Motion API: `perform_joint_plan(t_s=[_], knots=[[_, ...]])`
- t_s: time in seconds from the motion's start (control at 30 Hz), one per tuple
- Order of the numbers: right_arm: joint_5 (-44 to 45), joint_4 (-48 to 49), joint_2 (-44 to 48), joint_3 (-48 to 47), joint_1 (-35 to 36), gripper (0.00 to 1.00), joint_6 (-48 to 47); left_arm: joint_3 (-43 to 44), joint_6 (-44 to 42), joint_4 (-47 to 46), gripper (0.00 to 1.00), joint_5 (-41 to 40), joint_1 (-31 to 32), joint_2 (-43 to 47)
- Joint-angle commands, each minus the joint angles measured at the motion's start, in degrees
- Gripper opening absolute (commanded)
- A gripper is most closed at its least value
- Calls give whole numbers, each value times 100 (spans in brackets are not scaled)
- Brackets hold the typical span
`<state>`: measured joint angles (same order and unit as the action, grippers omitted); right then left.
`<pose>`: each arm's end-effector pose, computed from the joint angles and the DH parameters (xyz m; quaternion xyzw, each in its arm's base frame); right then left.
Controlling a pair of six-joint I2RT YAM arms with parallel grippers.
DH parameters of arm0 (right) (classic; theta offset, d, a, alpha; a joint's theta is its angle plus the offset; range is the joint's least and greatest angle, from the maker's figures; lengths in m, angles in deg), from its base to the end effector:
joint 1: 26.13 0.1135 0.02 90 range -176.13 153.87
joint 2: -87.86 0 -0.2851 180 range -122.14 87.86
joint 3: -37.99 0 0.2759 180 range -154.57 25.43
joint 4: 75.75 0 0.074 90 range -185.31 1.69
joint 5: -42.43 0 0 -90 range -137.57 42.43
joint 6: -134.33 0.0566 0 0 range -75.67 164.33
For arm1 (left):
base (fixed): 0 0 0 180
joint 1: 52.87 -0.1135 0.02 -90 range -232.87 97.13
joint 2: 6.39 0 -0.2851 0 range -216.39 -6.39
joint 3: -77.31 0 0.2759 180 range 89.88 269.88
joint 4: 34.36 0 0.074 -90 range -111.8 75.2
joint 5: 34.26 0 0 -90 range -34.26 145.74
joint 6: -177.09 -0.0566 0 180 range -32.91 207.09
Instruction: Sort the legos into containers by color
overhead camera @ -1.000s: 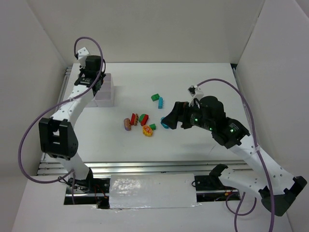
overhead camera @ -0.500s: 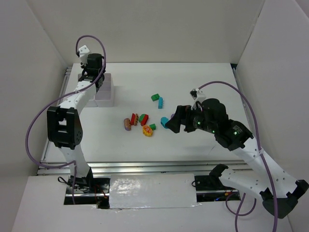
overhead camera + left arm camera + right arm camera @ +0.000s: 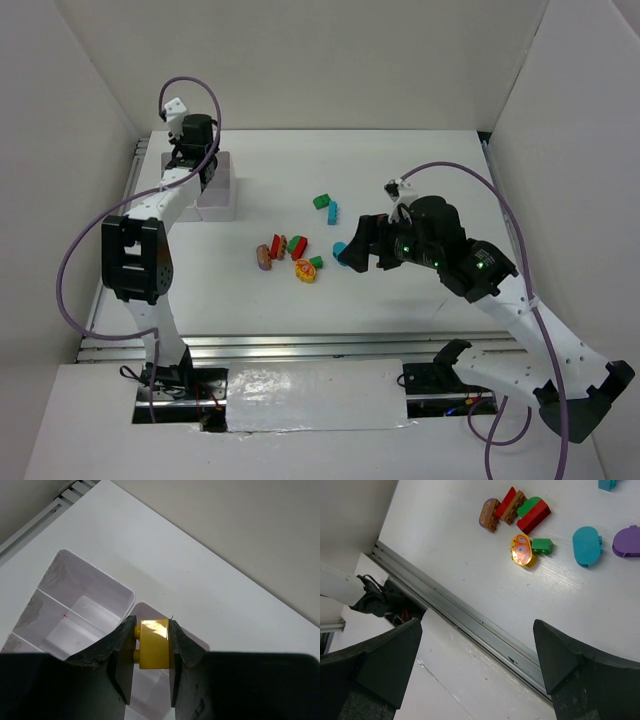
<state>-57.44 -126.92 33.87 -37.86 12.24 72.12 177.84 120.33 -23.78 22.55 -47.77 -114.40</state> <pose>0.1677 0.1452 0.3833 -0.1225 0.8521 0.3369 0.3812 0.4979 -0.0133 0.3111 -0.3513 0.7116 0.0335 0.6076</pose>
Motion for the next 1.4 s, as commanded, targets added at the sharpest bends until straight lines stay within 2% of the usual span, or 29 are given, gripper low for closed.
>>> perform_joint_plan(t_s=[0.0, 0.33, 0.7, 0.87, 0.93, 1.07, 1.17, 1.2, 1.37], knots=[[-33, 29, -14, -272, 4, 100, -125, -7, 43, -268, 13, -109, -27, -107], [-138, 117, -58, -158, 4, 100, -125, -60, 131, -321, 28, 49, -132, -203], [-252, 143, -190, -219, 4, 100, -265, 72, 201, -321, 32, 93, -159, -405], [-331, 187, -278, -245, 13, 100, -318, 124, 227, -321, 43, 155, -159, -467], [-332, 187, -331, -272, 4, 100, -327, 159, 236, -321, 44, 155, -159, -484], [-375, 222, -375, -289, 4, 100, -380, 239, 219, -303, 53, 173, -168, -502], [-384, 240, -427, -307, 4, 100, -406, 239, 236, -259, 68, 172, -168, -476], [-384, 266, -462, -307, 4, 100, -397, 239, 245, -242, 76, 172, -168, -441], [-393, 380, -577, -255, 4, 100, -406, 55, 324, -250, 85, 286, -168, 103]])
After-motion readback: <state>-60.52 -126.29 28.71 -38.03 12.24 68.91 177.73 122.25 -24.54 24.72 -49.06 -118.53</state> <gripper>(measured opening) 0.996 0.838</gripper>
